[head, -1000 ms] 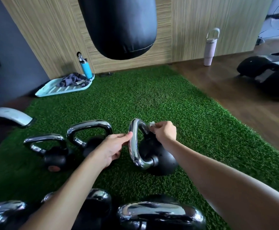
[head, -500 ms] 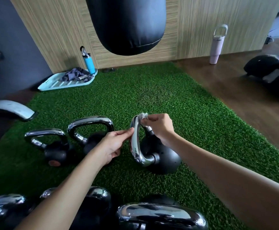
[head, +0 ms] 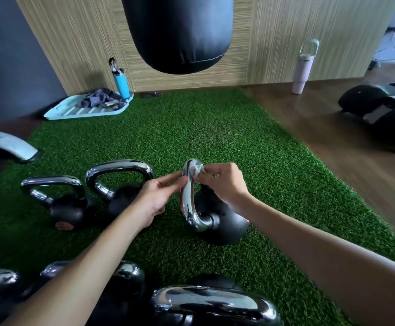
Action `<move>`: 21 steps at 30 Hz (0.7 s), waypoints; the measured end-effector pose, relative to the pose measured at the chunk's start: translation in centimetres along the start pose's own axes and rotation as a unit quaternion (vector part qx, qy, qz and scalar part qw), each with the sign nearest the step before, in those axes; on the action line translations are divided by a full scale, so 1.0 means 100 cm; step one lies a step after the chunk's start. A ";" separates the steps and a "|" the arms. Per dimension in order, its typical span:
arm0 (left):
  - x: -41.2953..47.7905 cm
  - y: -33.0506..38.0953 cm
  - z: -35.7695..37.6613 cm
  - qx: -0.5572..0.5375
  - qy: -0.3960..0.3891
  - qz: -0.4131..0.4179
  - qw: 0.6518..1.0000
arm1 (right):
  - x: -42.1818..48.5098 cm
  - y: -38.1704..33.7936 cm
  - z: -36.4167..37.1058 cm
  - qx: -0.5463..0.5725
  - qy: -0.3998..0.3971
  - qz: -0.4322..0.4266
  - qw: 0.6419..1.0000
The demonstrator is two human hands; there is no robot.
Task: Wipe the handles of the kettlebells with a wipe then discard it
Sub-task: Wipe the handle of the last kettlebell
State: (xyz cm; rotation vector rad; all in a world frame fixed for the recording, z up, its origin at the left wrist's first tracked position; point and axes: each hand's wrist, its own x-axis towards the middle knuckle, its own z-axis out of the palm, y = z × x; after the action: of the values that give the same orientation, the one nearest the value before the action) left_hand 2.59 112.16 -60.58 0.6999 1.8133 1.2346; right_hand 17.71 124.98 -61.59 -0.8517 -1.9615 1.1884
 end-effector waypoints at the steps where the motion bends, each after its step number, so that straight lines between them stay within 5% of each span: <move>1: 0.000 0.003 0.001 0.006 0.007 -0.002 1.000 | -0.006 0.002 -0.001 -0.006 -0.013 -0.005 1.000; 21: -0.012 0.005 -0.001 0.197 0.105 0.109 0.969 | -0.065 0.012 -0.017 -0.171 -0.175 -0.057 0.968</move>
State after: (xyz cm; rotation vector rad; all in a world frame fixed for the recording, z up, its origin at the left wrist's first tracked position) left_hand 3.09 111.32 -59.68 1.0437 2.2392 1.1300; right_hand 22.96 120.98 -63.46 -0.7174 -2.5211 0.9974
